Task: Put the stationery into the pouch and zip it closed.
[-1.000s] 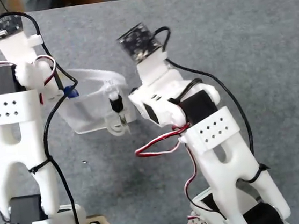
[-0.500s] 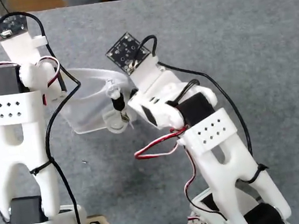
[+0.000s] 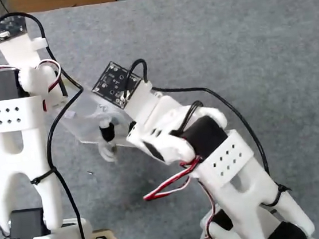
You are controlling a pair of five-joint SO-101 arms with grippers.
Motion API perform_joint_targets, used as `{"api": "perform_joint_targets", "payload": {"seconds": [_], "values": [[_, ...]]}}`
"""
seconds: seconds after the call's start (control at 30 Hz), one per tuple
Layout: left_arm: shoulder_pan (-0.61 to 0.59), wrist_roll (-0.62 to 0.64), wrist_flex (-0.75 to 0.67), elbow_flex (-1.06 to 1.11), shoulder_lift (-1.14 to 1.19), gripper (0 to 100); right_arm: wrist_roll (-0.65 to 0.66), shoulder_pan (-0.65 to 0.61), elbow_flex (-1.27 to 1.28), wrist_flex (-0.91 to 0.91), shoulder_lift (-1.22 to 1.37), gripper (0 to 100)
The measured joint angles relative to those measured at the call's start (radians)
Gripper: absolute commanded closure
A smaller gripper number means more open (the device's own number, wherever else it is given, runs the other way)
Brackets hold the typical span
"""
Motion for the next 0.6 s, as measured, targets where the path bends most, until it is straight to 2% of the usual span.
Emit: {"api": "perform_joint_targets", "payload": {"seconds": [0.4, 0.6], "values": [[0.000, 0.000, 0.000, 0.000, 0.000, 97, -0.009, -0.012, -0.008, 0.109, -0.014, 79.7], [0.002, 0.000, 0.000, 0.000, 0.003, 97, -0.008, -0.040, -0.008, 0.133, -0.106, 79.7]]}}
